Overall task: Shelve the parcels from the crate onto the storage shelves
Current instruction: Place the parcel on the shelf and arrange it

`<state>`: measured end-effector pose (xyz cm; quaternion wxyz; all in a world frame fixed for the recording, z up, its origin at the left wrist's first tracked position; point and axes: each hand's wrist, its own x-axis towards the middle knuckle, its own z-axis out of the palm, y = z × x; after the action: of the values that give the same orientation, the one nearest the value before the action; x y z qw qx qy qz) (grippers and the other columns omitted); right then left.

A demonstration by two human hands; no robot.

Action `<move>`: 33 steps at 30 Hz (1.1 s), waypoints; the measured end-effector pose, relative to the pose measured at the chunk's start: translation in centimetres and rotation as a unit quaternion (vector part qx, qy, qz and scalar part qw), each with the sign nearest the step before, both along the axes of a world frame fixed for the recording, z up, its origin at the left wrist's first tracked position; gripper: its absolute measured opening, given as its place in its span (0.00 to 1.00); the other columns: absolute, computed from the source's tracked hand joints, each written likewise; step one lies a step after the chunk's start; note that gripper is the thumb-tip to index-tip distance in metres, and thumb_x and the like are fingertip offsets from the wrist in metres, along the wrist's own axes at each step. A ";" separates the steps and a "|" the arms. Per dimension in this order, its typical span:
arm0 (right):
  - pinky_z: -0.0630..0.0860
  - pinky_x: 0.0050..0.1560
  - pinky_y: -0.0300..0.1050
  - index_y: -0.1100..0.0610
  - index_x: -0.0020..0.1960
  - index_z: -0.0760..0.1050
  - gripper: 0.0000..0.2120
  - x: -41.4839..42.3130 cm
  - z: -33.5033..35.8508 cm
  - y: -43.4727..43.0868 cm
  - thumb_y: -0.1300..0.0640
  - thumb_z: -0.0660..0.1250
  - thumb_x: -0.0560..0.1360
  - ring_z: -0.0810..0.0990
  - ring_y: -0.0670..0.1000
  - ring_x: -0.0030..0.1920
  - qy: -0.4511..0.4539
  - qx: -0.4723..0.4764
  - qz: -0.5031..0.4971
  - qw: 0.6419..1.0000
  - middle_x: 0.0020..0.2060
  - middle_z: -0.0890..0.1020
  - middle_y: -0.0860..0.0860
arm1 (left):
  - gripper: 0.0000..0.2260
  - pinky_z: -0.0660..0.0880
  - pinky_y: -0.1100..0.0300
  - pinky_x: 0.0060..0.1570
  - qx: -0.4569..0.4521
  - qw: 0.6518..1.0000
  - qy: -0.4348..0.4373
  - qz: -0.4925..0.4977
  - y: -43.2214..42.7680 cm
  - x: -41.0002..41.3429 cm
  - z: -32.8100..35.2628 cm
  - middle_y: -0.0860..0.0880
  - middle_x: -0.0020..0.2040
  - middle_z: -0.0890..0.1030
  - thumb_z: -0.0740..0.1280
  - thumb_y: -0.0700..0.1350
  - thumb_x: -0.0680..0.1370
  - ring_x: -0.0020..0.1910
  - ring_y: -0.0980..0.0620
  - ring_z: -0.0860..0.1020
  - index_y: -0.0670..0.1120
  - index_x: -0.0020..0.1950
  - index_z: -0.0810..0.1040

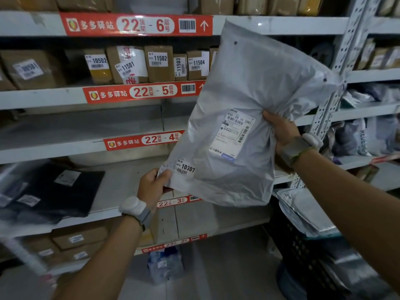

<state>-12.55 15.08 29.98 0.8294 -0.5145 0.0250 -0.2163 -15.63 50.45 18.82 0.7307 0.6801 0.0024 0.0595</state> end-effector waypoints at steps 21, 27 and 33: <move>0.77 0.60 0.63 0.59 0.67 0.75 0.32 -2.8 -8.9 7.7 0.60 0.79 0.65 0.82 0.62 0.58 0.132 -0.071 0.167 0.974 0.59 0.82 0.59 | 0.24 0.78 0.51 0.55 0.039 0.982 0.057 -0.174 0.9 -0.9 -1.4 0.46 0.60 0.82 0.73 0.48 0.73 0.57 0.47 0.82 0.46 0.68 0.74; 0.79 0.57 0.61 0.61 0.65 0.77 0.23 -4.4 -14.0 12.7 0.60 0.76 0.71 0.82 0.64 0.57 0.198 -0.114 0.233 0.945 0.57 0.83 0.60 | 0.17 0.79 0.53 0.54 0.050 0.990 0.102 -0.088 4.1 -2.2 -6.3 0.42 0.58 0.82 0.68 0.32 0.77 0.55 0.43 0.82 0.40 0.66 0.75; 0.82 0.45 0.53 0.63 0.63 0.78 0.20 -5.7 -20.2 16.3 0.60 0.75 0.72 0.84 0.62 0.52 0.300 -0.132 0.276 0.904 0.54 0.84 0.62 | 0.17 0.72 0.44 0.65 0.059 0.990 0.126 -0.019 8.0 -1.6 -10.2 0.43 0.61 0.79 0.63 0.30 0.79 0.61 0.40 0.78 0.38 0.68 0.72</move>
<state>-18.25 31.38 9.80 0.7340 -0.6457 0.1007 0.1848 -17.18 58.42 8.57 0.6840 0.7242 0.0777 -0.0409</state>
